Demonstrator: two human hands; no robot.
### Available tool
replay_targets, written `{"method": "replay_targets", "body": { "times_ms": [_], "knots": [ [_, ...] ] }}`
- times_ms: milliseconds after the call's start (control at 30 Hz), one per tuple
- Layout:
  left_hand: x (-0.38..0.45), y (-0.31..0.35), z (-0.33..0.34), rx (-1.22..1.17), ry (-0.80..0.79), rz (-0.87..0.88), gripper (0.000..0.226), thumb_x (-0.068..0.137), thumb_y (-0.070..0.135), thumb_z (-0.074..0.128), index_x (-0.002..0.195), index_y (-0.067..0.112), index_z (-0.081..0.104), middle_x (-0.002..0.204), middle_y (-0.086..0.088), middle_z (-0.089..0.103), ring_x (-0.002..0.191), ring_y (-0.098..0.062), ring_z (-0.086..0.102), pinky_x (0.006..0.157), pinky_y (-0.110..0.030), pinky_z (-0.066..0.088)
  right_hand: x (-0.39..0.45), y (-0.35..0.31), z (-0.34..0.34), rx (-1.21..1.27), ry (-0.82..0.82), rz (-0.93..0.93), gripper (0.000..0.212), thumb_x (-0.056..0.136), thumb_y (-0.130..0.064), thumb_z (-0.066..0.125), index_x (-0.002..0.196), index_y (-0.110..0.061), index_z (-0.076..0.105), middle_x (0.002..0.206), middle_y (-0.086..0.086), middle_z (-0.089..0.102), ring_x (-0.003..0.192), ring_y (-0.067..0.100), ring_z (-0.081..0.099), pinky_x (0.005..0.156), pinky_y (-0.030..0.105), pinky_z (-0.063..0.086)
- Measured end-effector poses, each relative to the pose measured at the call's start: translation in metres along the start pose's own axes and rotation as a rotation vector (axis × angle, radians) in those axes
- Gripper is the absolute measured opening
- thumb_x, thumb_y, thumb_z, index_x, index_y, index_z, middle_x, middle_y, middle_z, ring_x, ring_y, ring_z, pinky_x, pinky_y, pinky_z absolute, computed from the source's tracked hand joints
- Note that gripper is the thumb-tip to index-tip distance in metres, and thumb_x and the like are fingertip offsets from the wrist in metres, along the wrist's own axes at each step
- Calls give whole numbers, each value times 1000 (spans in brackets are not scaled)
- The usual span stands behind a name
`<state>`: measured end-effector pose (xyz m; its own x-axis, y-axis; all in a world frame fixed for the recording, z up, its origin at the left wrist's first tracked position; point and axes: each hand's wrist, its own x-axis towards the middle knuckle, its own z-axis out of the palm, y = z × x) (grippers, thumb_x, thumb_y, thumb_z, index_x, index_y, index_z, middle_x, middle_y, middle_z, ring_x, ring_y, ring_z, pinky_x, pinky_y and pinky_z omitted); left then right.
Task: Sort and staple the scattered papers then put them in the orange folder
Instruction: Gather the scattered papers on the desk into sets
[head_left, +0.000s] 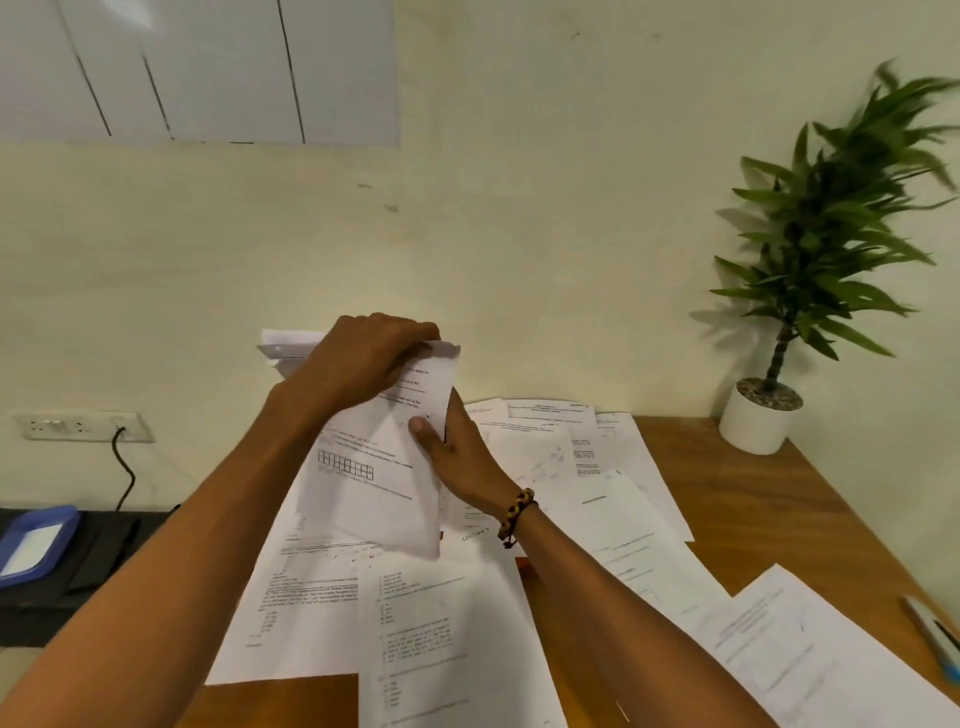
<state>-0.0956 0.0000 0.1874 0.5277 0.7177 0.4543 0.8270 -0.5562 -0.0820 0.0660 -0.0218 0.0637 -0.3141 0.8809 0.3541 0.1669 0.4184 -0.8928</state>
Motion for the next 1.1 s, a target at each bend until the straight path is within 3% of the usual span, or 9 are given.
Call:
{"method": "replay_targets", "body": {
  "times_ms": [167,367,433,500,633,733,833,967,1100],
  "knots": [
    [15,2,35,-139,-72,-84,15,103,28,50,108,31,64,92,7,73,84,-19,66,73,-41,56,-11,8,-13,13,51,-43,53,108,-26,47,157,-20,29,154,-9,46,141,2,42,117,29,36],
    [18,10,83,-264,-180,-100,14,103,28,50,91,27,59,85,4,71,78,-20,65,68,-39,56,-26,34,-28,76,-2,80,49,106,-36,49,152,-23,38,147,-12,54,136,4,49,114,29,41],
    [15,13,98,-288,-208,-110,17,103,27,51,86,29,55,80,7,65,79,-22,64,63,-35,52,-30,45,-32,115,-14,160,42,103,-49,50,135,-23,51,129,-7,65,120,13,62,103,33,50],
    [12,17,113,-302,-229,-119,17,103,27,51,86,31,54,82,7,65,83,-23,64,63,-33,47,-33,55,-39,153,13,241,56,96,-66,48,108,-12,50,95,6,63,88,23,64,79,40,55],
    [8,22,140,-328,-287,-145,13,103,30,52,92,28,60,99,-2,73,93,-27,65,71,-39,52,-39,74,-64,197,167,382,42,108,-40,39,106,-2,57,76,12,68,64,23,67,58,34,56],
    [4,28,159,-357,-304,-132,15,103,30,51,100,26,64,105,-2,73,99,-27,64,70,-36,48,-39,105,-84,-71,353,406,20,103,-21,54,94,-5,61,80,12,71,70,20,68,66,34,54],
    [1,37,173,-378,-335,-130,17,104,29,49,99,25,64,108,0,73,102,-25,64,70,-34,44,-36,133,-102,-307,485,501,4,97,-13,60,95,-9,60,96,5,67,94,24,65,81,37,52],
    [-2,45,188,-370,-362,-144,24,105,30,48,114,19,66,117,-3,71,107,-27,63,81,-39,51,-25,154,-123,-463,481,659,42,93,-22,65,128,-6,51,130,15,52,124,35,47,101,42,42],
    [-5,44,193,-379,-382,-132,18,105,31,47,102,25,63,109,1,72,100,-24,63,74,-36,48,-6,166,-136,-370,391,876,59,84,-29,71,128,-3,43,121,13,56,121,36,52,99,43,48]
  ]
}}
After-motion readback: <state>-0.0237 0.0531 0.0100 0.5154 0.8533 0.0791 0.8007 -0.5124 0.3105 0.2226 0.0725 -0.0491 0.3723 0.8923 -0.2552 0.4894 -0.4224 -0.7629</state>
